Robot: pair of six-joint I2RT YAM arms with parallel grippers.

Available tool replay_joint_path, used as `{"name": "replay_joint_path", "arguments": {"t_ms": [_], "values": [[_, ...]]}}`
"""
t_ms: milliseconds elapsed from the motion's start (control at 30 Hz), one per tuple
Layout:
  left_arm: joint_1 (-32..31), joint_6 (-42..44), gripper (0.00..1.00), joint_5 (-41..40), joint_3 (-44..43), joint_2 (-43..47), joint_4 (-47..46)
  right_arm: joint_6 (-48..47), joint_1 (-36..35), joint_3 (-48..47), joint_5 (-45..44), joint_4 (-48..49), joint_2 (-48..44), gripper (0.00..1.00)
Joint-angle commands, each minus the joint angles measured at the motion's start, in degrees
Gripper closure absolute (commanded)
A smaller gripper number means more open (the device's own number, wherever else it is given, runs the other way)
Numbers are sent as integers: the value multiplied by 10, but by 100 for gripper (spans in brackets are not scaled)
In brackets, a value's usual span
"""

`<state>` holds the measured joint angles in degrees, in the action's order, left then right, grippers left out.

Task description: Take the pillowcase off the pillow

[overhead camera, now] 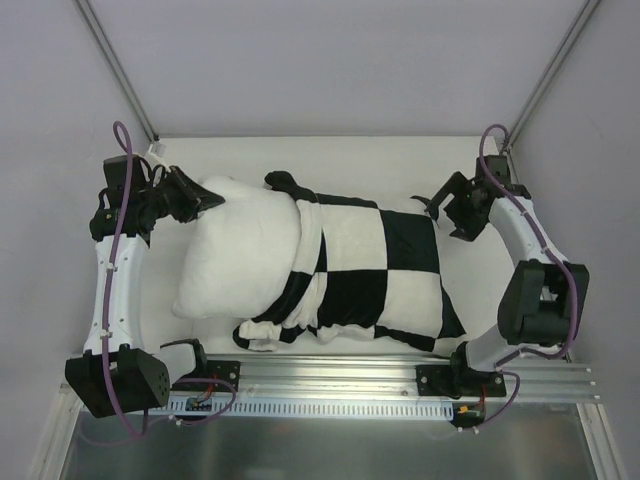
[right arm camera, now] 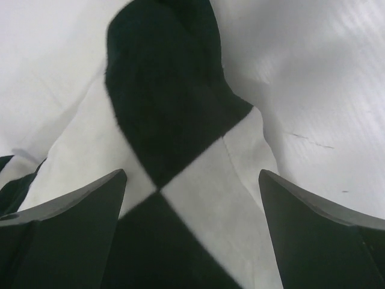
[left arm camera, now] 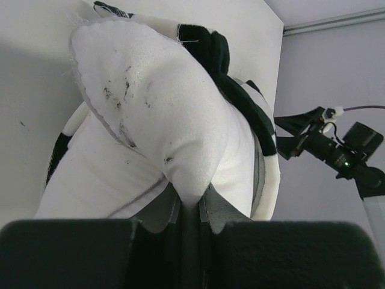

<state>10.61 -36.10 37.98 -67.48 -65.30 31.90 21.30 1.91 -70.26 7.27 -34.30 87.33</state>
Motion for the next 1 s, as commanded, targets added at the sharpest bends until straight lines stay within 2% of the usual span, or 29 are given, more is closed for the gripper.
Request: {"name": "replay_joint_path", "arguments": {"t_ms": [0, 233, 267, 333, 367, 400, 700, 800, 967], "values": [[-1, 8, 100, 36, -7, 6, -30, 79, 0, 3, 56, 70, 32, 4], [0, 14, 100, 48, -6, 9, -30, 124, -1, -32, 72, 109, 151, 1], [0, 14, 100, 50, -6, 9, -30, 123, 0, -31, 78, 116, 158, 26], [-1, 13, 100, 51, -5, 11, -30, 121, 3, -25, 92, 140, 161, 62], [-1, 13, 100, 51, -6, 13, -30, 118, 5, -23, 89, 143, 152, 96], [2, 12, 100, 50, -7, 16, -30, 115, 9, -21, 79, 142, 145, 99], [49, -22, 100, 72, -14, 13, -30, 55, 79, 30, -23, 112, -35, 99], [61, -27, 100, 68, -19, 14, -31, 36, 102, 40, -35, 101, -71, 99], [77, -34, 100, 72, -15, 16, -30, 20, 128, 49, -36, 91, -81, 99]]}}
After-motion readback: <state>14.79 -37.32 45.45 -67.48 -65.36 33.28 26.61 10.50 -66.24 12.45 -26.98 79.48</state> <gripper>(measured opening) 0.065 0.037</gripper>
